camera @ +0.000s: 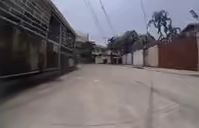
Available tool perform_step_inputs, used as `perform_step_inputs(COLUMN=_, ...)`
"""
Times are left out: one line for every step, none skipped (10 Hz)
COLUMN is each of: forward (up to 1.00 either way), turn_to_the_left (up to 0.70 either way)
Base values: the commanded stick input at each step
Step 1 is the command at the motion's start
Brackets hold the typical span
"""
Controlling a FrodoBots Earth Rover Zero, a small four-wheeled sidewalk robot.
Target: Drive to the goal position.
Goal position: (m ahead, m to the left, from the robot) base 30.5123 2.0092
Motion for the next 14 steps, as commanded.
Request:
perform_step_inputs(forward=1.0, turn_to_the_left=0.0)
perform_step_inputs(forward=1.0, turn_to_the_left=0.0)
perform_step_inputs(forward=1.0, turn_to_the_left=0.0)
perform_step_inputs(forward=1.0, turn_to_the_left=0.0)
perform_step_inputs(forward=1.0, turn_to_the_left=0.0)
perform_step_inputs(forward=1.0, turn_to_the_left=0.0)
perform_step_inputs(forward=1.0, turn_to_the_left=-0.02)
perform_step_inputs(forward=1.0, turn_to_the_left=-0.1)
perform_step_inputs(forward=1.0, turn_to_the_left=-0.24)
perform_step_inputs(forward=1.0, turn_to_the_left=-0.39)
perform_step_inputs(forward=1.0, turn_to_the_left=-0.4)
perform_step_inputs(forward=1.0, turn_to_the_left=-0.18)
perform_step_inputs(forward=1.0, turn_to_the_left=0.0)
perform_step_inputs(forward=1.0, turn_to_the_left=0.0)
